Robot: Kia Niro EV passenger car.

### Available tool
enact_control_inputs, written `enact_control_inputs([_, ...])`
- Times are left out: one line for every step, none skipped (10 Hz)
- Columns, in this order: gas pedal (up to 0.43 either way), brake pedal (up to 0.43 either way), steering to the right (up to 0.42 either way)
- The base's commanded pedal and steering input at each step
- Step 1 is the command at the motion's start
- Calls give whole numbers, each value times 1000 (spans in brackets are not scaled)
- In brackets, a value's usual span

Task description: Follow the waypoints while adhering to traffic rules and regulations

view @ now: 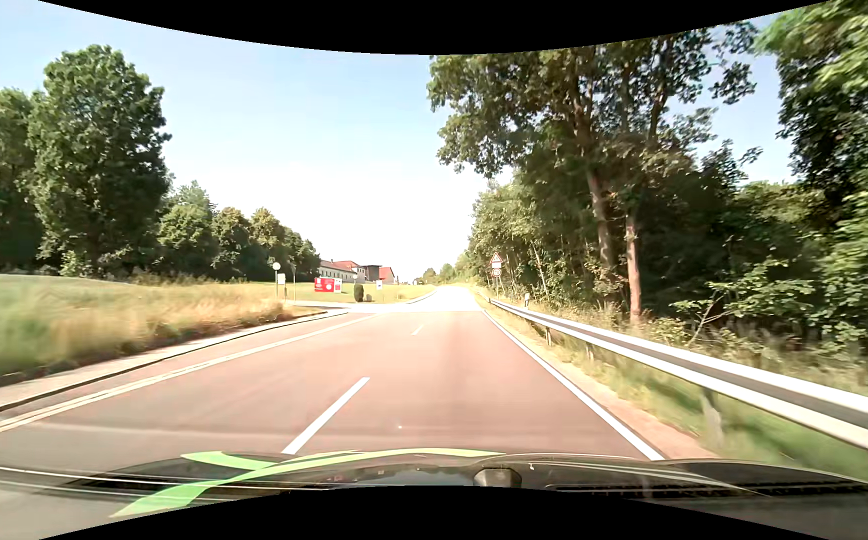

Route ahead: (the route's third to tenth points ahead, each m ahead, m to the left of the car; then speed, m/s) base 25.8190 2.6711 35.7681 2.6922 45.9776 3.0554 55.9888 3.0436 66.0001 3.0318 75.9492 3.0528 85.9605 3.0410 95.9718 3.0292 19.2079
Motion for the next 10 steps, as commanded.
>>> enact_control_inputs([339,0,-1])
enact_control_inputs([339,0,-1])
enact_control_inputs([339,0,-1])
enact_control_inputs([339,0,-2])
enact_control_inputs([339,0,-1])
enact_control_inputs([339,0,-3])
enact_control_inputs([339,0,-4])
enact_control_inputs([339,0,-4])
enact_control_inputs([350,0,-5])
enact_control_inputs([350,0,-5])
